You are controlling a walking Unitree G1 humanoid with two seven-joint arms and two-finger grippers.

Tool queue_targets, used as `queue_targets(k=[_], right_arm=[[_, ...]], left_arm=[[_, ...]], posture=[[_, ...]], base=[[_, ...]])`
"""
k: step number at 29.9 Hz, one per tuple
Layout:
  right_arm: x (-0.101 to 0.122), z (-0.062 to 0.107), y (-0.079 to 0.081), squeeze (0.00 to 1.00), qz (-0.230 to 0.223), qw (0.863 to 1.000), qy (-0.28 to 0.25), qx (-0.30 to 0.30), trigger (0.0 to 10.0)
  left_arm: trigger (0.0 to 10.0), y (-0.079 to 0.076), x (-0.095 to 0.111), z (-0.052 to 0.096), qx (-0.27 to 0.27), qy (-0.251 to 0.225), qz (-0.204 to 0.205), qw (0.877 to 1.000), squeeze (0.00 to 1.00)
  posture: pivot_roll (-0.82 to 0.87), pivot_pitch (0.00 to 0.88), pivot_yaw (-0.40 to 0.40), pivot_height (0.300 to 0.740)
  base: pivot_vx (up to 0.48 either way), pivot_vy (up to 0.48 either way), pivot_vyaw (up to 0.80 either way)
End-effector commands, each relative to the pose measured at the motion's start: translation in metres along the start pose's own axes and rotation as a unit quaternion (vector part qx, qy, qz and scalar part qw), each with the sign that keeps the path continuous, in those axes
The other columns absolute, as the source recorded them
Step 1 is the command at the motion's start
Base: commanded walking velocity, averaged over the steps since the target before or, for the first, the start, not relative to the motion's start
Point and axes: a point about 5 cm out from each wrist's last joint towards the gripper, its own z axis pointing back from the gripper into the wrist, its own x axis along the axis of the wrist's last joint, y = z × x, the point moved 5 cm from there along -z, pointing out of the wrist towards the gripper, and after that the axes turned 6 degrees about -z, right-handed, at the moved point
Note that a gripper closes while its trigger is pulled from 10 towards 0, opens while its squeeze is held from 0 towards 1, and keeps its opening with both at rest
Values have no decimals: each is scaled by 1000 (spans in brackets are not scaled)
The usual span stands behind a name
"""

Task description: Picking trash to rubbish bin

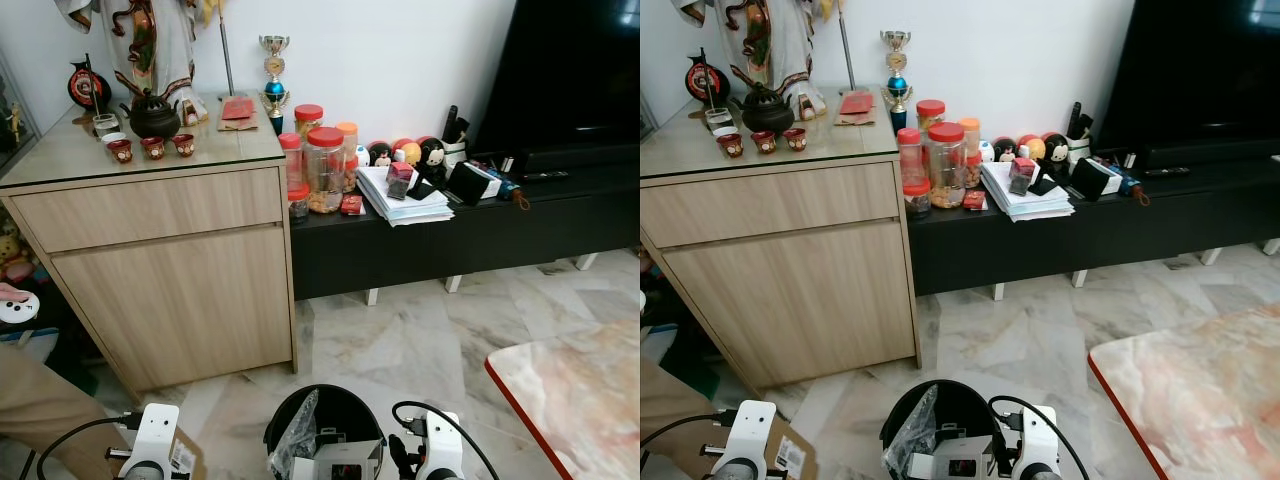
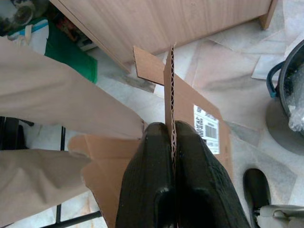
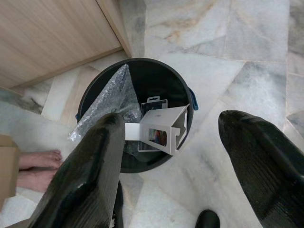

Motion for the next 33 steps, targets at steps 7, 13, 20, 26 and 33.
queue_targets(k=[7,13,20,26,33], right_arm=[[4,0,0,0,2,1000,-9,1,10000],[4,0,0,0,2,1000,-9,2,10000],[4,0,0,0,3,1000,-8,2,10000],[2,0,0,0,3,1000,-6,4,10000],[5,-1,6,0,15,1000,-10,23,10000]], left_arm=[[10000,-1,6,-1,1,-6,-9,1000,0],[10000,-1,7,-2,1,-8,-8,1000,0],[10000,-2,8,-2,0,-9,-8,1000,0],[10000,-5,12,-2,-5,-21,-3,1000,0],[10000,-11,27,-3,-20,-45,0,999,0]], posture=[[151,0,4,740],[153,0,2,740],[151,0,0,740],[151,0,0,740],[151,4,-2,740]], base=[[336,0,0],[337,0,0],[339,0,0],[278,0,0],[0,0,0]])
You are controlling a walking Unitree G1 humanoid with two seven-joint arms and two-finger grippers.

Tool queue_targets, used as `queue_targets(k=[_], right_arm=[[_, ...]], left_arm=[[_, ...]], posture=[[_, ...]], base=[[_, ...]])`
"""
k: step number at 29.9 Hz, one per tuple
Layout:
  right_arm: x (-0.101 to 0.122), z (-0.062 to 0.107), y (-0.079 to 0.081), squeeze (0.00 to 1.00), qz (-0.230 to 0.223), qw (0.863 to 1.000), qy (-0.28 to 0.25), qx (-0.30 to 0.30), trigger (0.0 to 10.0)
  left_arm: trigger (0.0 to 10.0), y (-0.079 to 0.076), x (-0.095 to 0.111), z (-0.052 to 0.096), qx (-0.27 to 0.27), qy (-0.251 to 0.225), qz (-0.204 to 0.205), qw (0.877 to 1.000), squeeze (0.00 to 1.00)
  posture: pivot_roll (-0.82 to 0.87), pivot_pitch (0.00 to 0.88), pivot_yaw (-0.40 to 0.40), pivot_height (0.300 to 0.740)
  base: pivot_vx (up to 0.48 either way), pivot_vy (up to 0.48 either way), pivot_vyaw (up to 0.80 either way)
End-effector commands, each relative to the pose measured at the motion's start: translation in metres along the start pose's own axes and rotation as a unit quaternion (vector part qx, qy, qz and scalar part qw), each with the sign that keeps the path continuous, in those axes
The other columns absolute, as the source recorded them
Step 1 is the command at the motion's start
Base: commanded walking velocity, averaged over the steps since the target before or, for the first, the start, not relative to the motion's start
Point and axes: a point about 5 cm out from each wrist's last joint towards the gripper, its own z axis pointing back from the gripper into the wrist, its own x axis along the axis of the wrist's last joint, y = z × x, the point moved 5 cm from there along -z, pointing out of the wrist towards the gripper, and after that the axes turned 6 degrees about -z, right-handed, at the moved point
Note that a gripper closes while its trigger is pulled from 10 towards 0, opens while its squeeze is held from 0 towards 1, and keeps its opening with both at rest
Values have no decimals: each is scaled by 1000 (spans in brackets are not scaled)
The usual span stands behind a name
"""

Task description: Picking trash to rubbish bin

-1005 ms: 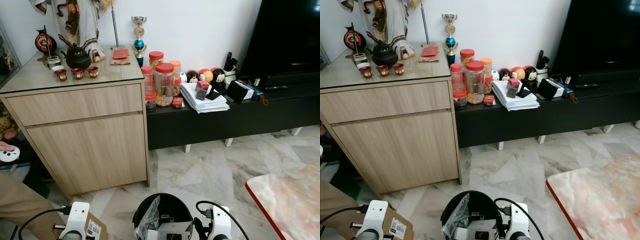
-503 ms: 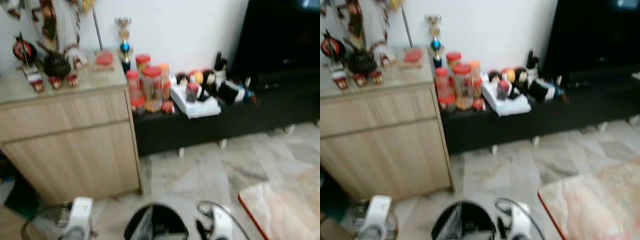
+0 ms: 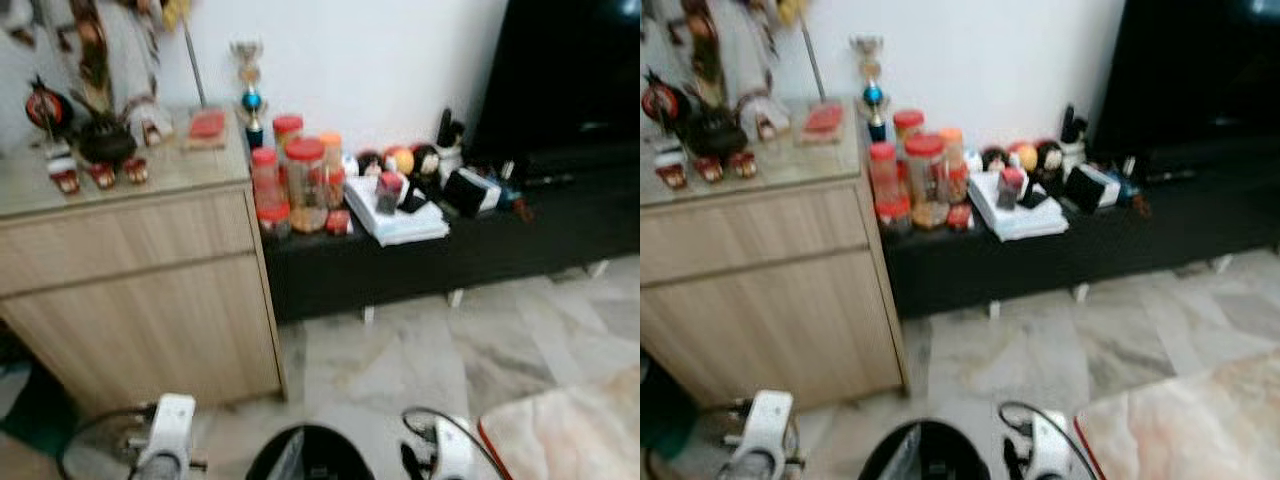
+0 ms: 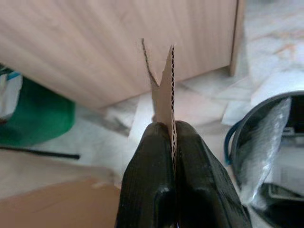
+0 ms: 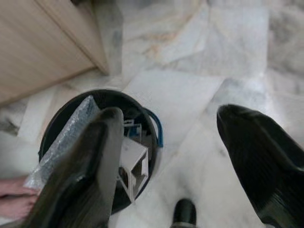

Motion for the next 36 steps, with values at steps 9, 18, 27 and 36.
queue_targets(k=[9,18,27,36], right_arm=[[12,-5,46,0,59,989,8,138,10000],[11,5,76,0,101,957,26,270,10000],[10,12,86,0,109,942,21,318,10000],[11,16,87,0,112,938,17,327,10000]], left_arm=[[10000,-31,69,-8,-95,-94,19,991,0],[10000,-58,148,-3,-168,-196,41,965,0],[10000,-83,146,1,-208,-186,19,960,0],[10000,-102,138,8,-252,-171,58,951,0]], posture=[[137,0,-1,740],[113,0,1,740],[101,23,-10,740],[90,59,-17,740]], base=[[0,0,0],[0,0,0],[0,0,0],[0,0,0]])
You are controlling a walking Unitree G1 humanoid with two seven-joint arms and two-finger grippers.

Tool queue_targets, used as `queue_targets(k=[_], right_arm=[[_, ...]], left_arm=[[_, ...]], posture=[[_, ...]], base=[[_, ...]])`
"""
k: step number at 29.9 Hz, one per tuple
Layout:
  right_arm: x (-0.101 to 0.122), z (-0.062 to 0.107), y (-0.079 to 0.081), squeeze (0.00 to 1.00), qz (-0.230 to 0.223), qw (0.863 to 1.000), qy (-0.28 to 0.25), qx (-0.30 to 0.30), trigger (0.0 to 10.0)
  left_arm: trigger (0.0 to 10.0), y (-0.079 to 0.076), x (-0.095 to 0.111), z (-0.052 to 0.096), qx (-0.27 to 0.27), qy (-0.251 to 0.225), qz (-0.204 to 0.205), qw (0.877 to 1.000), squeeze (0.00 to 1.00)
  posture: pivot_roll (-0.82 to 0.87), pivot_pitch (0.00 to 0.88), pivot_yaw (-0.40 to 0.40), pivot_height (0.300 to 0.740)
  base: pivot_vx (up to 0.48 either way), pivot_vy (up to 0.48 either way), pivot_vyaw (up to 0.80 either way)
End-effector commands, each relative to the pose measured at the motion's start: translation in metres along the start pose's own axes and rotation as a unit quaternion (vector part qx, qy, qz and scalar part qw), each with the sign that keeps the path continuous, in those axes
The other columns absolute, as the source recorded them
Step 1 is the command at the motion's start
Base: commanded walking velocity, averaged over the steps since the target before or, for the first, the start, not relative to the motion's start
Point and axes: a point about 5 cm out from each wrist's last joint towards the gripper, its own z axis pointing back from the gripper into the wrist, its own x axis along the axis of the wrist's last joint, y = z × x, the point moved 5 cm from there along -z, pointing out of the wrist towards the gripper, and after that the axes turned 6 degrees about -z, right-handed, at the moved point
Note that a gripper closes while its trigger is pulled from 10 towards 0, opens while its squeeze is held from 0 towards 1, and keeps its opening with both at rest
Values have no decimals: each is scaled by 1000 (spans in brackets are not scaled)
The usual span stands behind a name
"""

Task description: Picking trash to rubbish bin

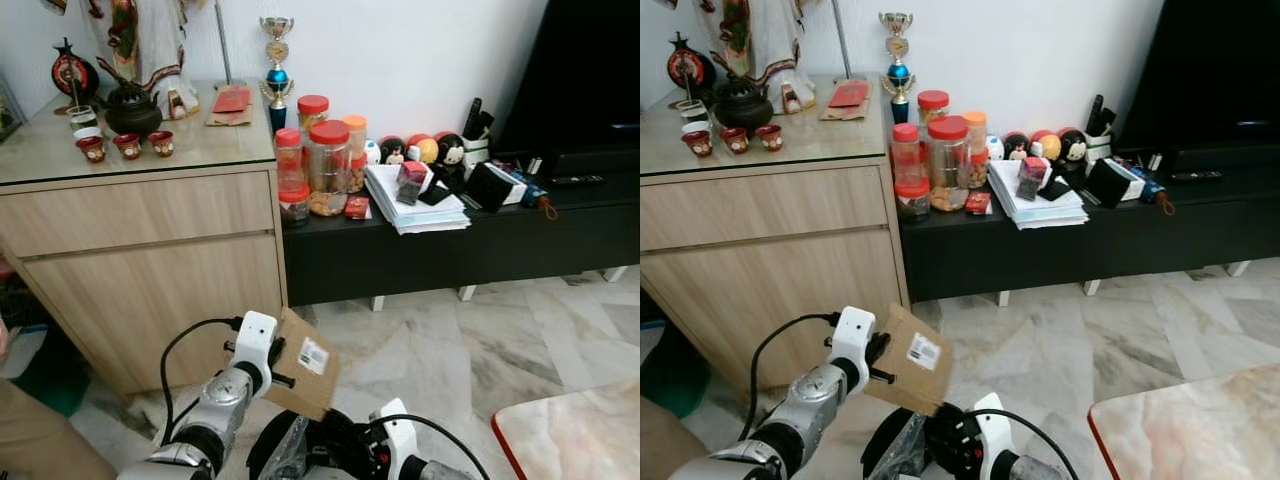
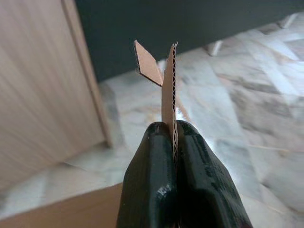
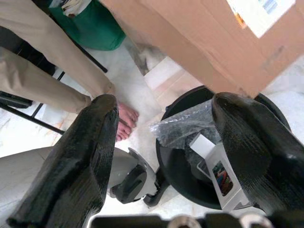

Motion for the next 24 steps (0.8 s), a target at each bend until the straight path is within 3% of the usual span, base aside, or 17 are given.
queue_targets(k=[1,15,24], right_arm=[[1,2,0,0,-1,1000,-2,2,10000],[7,5,-4,0,1,1000,-8,-6,10000],[8,5,-6,0,-2,1000,-10,-12,10000]], left_arm=[[10000,-6,-8,2,-14,11,20,1000,0],[10000,-32,-23,5,-69,33,39,996,0],[10000,-38,-27,5,-75,41,42,995,0]], posture=[[90,59,-17,740],[90,75,-20,740],[94,79,-22,740]], base=[[0,0,0],[0,0,0],[0,0,0]])
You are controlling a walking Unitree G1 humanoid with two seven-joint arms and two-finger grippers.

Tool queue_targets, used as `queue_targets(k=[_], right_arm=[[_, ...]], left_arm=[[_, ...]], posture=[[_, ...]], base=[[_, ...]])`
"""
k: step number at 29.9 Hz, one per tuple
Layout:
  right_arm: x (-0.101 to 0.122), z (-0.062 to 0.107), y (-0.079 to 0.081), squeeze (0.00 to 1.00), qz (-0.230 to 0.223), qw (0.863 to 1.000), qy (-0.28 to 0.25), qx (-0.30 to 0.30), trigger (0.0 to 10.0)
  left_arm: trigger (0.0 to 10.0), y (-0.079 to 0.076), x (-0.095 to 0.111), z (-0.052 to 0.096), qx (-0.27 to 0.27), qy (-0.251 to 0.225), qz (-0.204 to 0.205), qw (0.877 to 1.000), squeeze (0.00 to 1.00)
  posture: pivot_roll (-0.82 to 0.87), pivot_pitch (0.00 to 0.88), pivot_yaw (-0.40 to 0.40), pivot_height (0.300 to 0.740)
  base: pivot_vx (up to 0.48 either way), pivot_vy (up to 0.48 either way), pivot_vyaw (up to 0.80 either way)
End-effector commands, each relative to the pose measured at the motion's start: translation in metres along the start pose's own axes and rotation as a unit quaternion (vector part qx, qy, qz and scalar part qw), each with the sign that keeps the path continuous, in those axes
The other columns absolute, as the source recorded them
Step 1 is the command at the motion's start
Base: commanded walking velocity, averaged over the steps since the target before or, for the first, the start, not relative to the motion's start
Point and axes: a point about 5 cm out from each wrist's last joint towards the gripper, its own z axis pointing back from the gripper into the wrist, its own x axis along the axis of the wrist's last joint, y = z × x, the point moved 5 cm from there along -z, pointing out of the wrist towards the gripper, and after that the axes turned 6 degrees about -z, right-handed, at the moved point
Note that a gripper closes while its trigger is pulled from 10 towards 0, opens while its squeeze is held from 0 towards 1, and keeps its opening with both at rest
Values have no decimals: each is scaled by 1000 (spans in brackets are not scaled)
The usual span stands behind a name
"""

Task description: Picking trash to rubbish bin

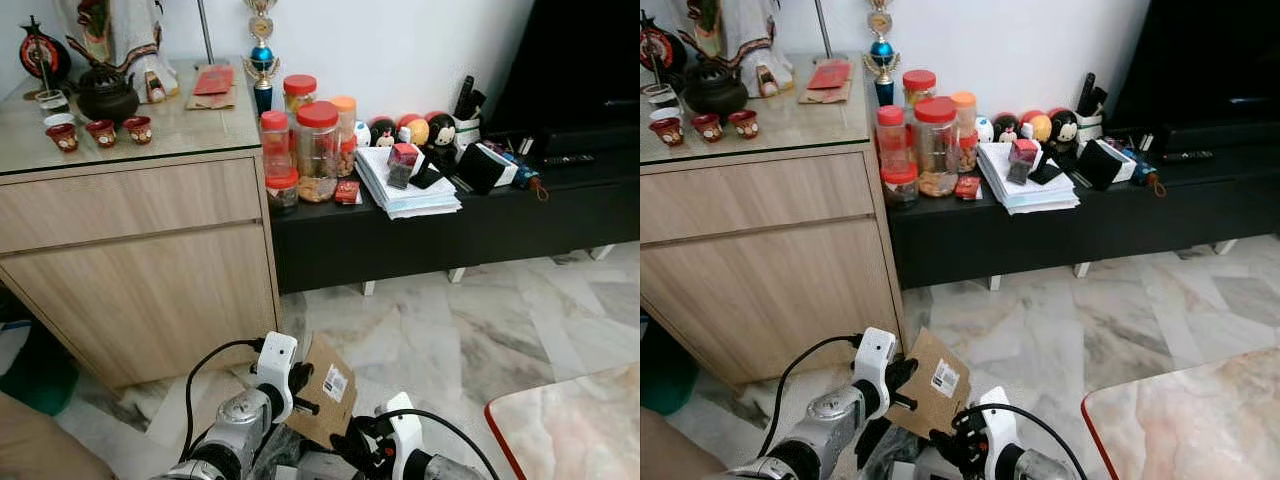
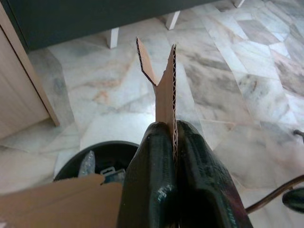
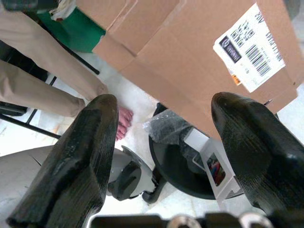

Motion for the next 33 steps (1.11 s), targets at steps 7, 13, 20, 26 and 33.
queue_targets(k=[7,13,20,26,33], right_arm=[[1,2,-4,0,-2,1000,-2,-12,10000],[2,2,-4,0,-6,1000,-3,-13,10000],[-1,2,-4,0,-9,1000,-2,-14,10000],[2,1,-10,0,-11,999,-14,-41,10000],[4,3,-27,0,-13,992,-27,-121,10000]], left_arm=[[10000,3,-6,2,0,15,-4,1000,1000],[10000,7,-4,3,6,14,-5,1000,1000],[10000,8,-4,3,2,13,-2,1000,1000],[10000,26,-5,9,42,14,-20,999,0],[10000,82,-31,41,173,59,-47,982,0]], posture=[[96,88,-23,740],[99,90,-20,740],[100,91,-19,740],[104,78,-15,740],[113,60,-2,740]], base=[[0,0,0],[0,0,0],[0,0,0],[0,0,0],[0,0,0]])
